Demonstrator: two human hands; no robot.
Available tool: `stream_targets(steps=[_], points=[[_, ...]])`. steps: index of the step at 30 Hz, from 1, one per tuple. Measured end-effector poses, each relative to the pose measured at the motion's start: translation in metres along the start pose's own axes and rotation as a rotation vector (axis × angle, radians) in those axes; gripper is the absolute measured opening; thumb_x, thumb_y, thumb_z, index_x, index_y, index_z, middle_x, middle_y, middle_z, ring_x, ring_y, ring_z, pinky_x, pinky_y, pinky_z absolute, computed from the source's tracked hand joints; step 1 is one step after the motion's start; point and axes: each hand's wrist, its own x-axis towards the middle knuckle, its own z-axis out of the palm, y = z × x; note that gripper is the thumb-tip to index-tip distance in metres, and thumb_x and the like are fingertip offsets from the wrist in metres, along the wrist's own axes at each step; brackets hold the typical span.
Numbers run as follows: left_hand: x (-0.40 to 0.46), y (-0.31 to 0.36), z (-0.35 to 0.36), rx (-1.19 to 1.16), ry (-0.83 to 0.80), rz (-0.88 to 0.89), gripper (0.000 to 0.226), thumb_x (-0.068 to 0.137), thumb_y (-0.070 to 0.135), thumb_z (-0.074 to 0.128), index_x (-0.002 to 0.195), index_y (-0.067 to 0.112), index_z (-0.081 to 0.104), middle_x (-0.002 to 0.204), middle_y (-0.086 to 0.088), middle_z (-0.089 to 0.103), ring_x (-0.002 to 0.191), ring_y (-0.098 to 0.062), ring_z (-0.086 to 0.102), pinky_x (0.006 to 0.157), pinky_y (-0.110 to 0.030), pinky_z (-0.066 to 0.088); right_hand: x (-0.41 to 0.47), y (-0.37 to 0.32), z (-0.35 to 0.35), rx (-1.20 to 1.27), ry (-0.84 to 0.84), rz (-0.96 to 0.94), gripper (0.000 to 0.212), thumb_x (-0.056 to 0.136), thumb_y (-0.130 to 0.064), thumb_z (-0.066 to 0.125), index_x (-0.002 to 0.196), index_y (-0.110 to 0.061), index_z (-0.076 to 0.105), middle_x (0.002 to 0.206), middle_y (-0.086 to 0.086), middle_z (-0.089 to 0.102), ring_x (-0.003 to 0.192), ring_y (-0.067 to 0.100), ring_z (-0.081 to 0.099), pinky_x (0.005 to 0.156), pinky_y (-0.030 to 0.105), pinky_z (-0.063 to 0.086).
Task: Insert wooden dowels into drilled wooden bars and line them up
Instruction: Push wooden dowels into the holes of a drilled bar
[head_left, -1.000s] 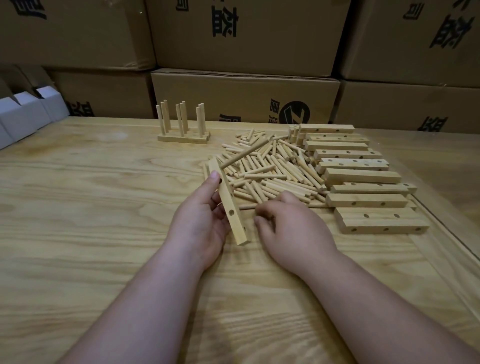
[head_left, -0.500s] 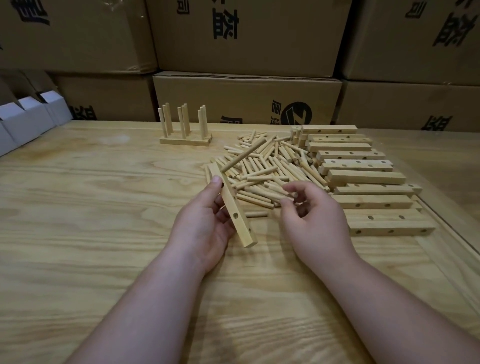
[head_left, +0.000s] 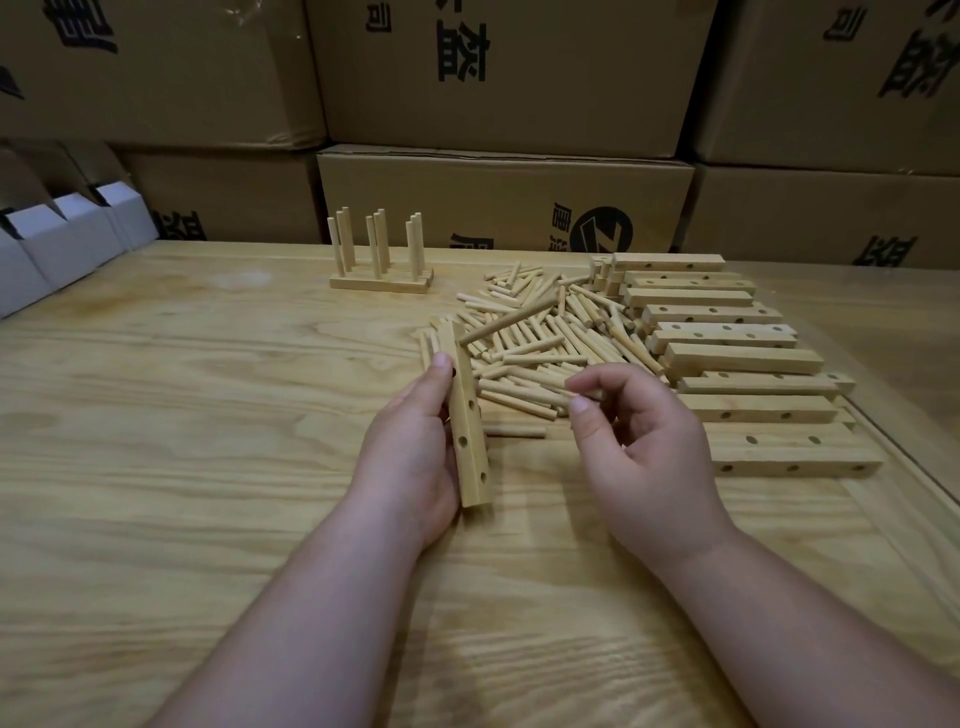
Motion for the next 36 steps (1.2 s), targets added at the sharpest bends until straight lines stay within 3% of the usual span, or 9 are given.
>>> stream_targets(steps=[10,16,23,26,30,36], points=[[0.0069,-0.0042,-0.0039,0.047,-0.013,0.01,0.036,0.096,0.044,0.064,0.1,0.01,0.074,0.066,-0.001,0.065,0.049,-0.012,0.056,0.046,-0.024,0.049,-0.001,-0.0009,0.0005,0.023,-0.038,-0.003,0.023,0.085,-0.014,0.062,0.096,-0.034,0.065,0.086,-0.016,0.064,0.071,0.005,0.06,0.063,0.015,0.047],[0.0068,-0.0046,-0.0034,0.038,-0.006,0.029,0.033,0.098,0.044,0.062,0.101,0.012,0.074,0.072,0.0,0.07,0.051,-0.012,0.056,0.049,-0.026,0.049,-0.0022,-0.0003,0.0003,0.052,-0.066,-0.016,0.029,0.083,-0.012,0.061,0.095,-0.038,0.065,0.089,-0.006,0.063,0.071,0.015,0.059,0.061,0.028,0.05],[0.0033,-0.0049,-0.0007,0.068,-0.019,0.086,0.038,0.1,0.041,0.059,0.072,0.024,0.079,0.074,0.001,0.07,0.057,-0.013,0.058,0.05,-0.026,0.048,-0.0013,0.0034,-0.0001,0.054,-0.076,-0.018,0.035,0.086,-0.013,0.059,0.105,-0.042,0.061,0.078,-0.007,0.057,0.062,0.019,0.052,0.054,0.031,0.044],[0.0018,-0.0042,0.0007,0.077,-0.022,0.098,0.04,0.1,0.041,0.059,0.069,0.027,0.079,0.072,0.002,0.069,0.056,-0.011,0.059,0.05,-0.025,0.049,-0.0002,0.0054,-0.001,0.028,-0.068,0.001,0.032,0.088,-0.019,0.06,0.105,-0.046,0.06,0.082,-0.011,0.059,0.064,0.013,0.054,0.054,0.026,0.046],[0.0016,-0.004,0.0003,0.054,-0.027,0.092,0.037,0.1,0.04,0.06,0.072,0.024,0.079,0.071,0.0,0.068,0.053,-0.012,0.057,0.049,-0.026,0.047,0.002,0.0075,-0.0012,-0.007,-0.02,0.026,0.019,0.089,-0.024,0.065,0.1,-0.04,0.064,0.086,-0.009,0.065,0.075,0.01,0.061,0.066,0.021,0.05],[0.0016,-0.0052,-0.0005,0.099,-0.028,0.102,0.033,0.099,0.041,0.061,0.077,0.025,0.079,0.071,0.0,0.068,0.054,-0.012,0.058,0.051,-0.027,0.048,0.0021,0.0052,-0.0009,-0.014,-0.053,0.042,0.023,0.092,-0.014,0.07,0.097,-0.036,0.068,0.088,-0.011,0.069,0.074,0.008,0.063,0.066,0.018,0.05]])
